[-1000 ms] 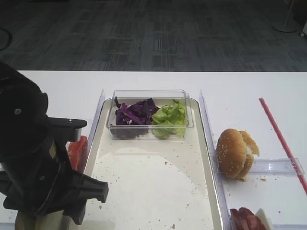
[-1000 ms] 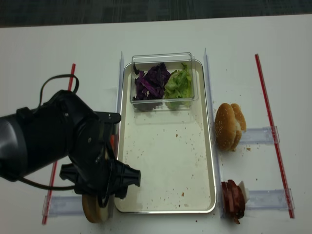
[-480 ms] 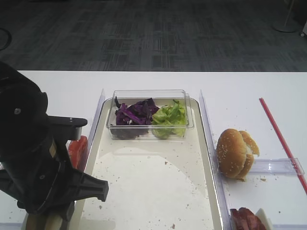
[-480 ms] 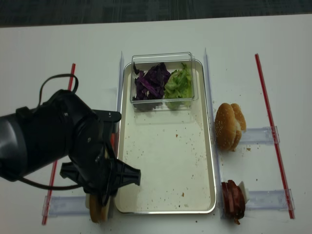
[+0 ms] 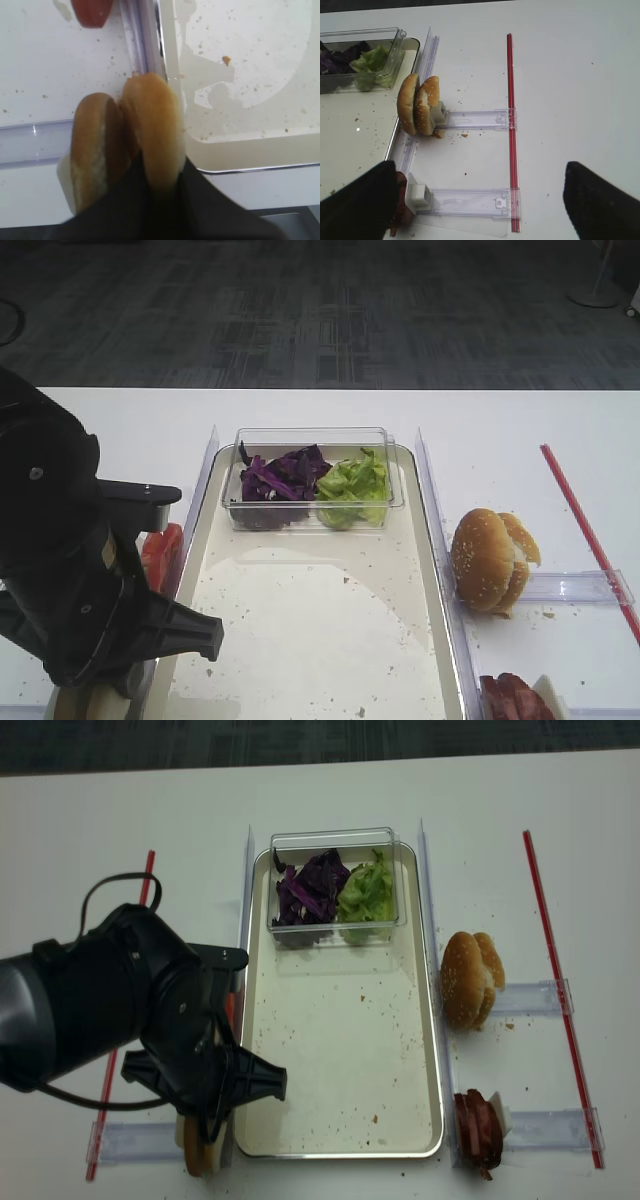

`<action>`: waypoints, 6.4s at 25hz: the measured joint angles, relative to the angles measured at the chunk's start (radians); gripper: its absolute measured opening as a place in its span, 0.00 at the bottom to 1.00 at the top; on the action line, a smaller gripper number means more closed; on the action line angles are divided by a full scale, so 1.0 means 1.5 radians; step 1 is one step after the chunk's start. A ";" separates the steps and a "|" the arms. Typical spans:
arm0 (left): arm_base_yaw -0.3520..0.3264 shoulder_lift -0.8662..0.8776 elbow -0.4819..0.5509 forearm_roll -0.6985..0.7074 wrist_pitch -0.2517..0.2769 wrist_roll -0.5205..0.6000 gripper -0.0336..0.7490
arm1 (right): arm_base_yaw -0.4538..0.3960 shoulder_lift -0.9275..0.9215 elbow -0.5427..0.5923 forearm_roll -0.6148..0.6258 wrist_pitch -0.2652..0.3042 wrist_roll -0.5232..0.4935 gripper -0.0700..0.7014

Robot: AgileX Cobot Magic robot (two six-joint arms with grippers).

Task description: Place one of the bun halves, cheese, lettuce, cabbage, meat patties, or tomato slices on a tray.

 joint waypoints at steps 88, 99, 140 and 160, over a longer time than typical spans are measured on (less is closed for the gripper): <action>0.088 0.237 -0.136 -0.692 -0.191 0.673 0.09 | 0.000 0.000 0.000 0.000 -0.001 -0.001 0.97; 0.115 0.237 -0.136 -0.692 -0.183 0.668 0.49 | 0.000 0.000 0.000 0.000 -0.001 -0.001 0.97; 0.121 0.030 -0.137 -0.591 -0.120 0.576 0.65 | 0.000 0.000 0.000 0.000 0.000 -0.001 0.97; 0.121 -0.008 -0.137 -0.144 -0.031 0.322 0.65 | 0.000 0.000 0.000 0.000 0.000 -0.001 0.97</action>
